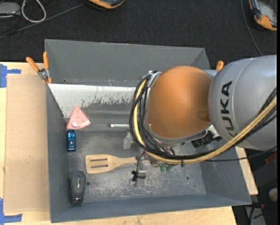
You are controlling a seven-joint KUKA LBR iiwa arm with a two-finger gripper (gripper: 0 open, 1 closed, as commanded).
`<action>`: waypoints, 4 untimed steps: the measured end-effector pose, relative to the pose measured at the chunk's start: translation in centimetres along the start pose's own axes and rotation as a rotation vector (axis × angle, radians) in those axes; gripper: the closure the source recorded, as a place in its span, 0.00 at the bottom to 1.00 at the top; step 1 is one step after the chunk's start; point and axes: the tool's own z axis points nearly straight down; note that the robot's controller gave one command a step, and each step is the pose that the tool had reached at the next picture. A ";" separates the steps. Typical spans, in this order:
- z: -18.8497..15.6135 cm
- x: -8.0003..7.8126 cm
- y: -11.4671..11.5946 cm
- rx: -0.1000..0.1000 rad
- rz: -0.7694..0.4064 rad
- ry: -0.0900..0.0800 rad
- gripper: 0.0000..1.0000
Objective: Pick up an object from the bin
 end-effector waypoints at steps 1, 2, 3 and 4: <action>8.7 -4.6 -0.6 -0.001 -0.050 -0.005 0.00; 16.9 -8.2 -1.4 -0.004 -0.050 -0.013 0.00; 17.4 -8.8 0.2 -0.003 -0.056 -0.009 0.00; 17.7 -8.7 -0.9 -0.003 -0.052 -0.007 0.00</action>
Offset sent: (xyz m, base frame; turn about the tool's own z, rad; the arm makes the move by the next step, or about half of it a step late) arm 0.0842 -0.0168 -0.1732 -0.0504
